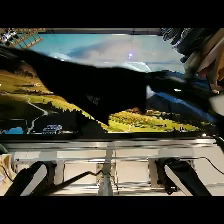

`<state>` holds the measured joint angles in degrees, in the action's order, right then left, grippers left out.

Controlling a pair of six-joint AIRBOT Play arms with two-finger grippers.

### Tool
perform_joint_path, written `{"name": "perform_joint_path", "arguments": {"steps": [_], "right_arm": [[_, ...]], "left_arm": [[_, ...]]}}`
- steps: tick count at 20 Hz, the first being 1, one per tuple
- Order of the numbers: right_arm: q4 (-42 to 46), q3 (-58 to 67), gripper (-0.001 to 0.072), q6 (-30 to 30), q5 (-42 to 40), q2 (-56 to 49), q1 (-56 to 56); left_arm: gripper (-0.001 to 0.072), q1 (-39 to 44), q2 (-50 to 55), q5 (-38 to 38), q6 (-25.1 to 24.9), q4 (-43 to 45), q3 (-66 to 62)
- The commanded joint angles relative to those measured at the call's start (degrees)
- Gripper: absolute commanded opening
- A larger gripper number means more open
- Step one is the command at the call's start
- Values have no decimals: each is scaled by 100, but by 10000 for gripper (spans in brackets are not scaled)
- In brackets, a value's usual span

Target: Fold the clothes and pants, and hang the long-sleeved shirts on hangers.

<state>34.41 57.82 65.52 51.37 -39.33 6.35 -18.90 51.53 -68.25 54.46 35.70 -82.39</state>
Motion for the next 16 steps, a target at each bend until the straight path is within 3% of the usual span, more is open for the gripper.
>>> {"name": "perform_joint_path", "arguments": {"steps": [1,3,5,7,9,12,16], "right_arm": [[352,979,14,127,542,1362,-101],[343,1370,15,153,433,1873,-101],[350,1604,15,225,304,2175,-101],[654,1589,15,831,304,2164,-101],[1519,1349,15,1781,634,1812,-101],[2085,323,16,2234,647,859,-98],[2028,-1078,17,2232,-1119,-964,-98]], "left_arm": [[5,-1543,-627,-63,-4,-2632,-870],[5,-2330,-789,109,-7,-3770,-1375],[5,-2763,-761,461,-7,-3991,-1934],[5,-2828,-588,896,-181,-3827,-2284],[5,-2645,-208,879,-284,-3602,-2315],[5,-1207,1043,247,-87,-2282,-2310],[5,664,3427,603,101,-177,-2310]]}}
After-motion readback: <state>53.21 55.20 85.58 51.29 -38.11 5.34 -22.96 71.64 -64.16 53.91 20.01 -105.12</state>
